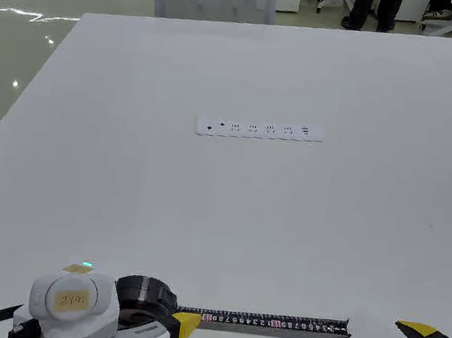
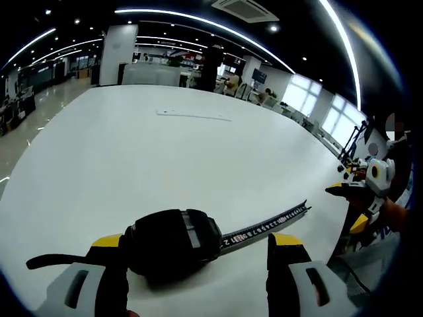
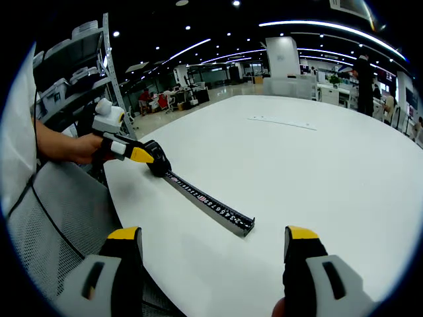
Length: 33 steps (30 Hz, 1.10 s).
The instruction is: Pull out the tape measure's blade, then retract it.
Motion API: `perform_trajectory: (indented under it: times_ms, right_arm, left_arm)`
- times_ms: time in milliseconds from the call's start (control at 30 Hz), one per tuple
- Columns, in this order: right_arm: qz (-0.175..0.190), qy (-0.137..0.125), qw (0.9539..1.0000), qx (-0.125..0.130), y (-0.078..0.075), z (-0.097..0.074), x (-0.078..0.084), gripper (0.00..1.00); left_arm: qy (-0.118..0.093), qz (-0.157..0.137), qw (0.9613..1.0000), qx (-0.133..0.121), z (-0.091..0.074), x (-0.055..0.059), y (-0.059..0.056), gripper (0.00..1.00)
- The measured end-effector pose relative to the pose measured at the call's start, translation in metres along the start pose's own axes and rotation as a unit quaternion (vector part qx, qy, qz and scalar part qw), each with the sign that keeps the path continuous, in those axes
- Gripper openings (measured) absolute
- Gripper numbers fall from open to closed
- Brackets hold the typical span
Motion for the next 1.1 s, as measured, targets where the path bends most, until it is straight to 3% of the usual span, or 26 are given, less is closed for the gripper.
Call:
perform_trajectory:
  times_ms: [533,1100]
  right_arm:
    - [-0.025,0.013,0.9995,-0.015,-0.002,0.018,0.003,0.87]
    - [-0.027,0.009,0.9994,-0.019,-0.003,0.023,0.001,0.86]
  left_arm:
    - [-0.027,-0.012,0.9984,-0.048,0.006,0.003,0.001,0.81]
    - [-0.041,-0.022,0.9971,-0.06,0.003,0.005,0.003,0.76]
Point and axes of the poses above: the centre of the closed fingertips' face, and the gripper's own axes: z roughly forward along the fingers, y roughly to its left, x roughly out of its underside, the point moved 8 cm from there along -z, roughly backward along the fingers, and after that the axes turned 3 degrees about x, right-handed, at the moved point
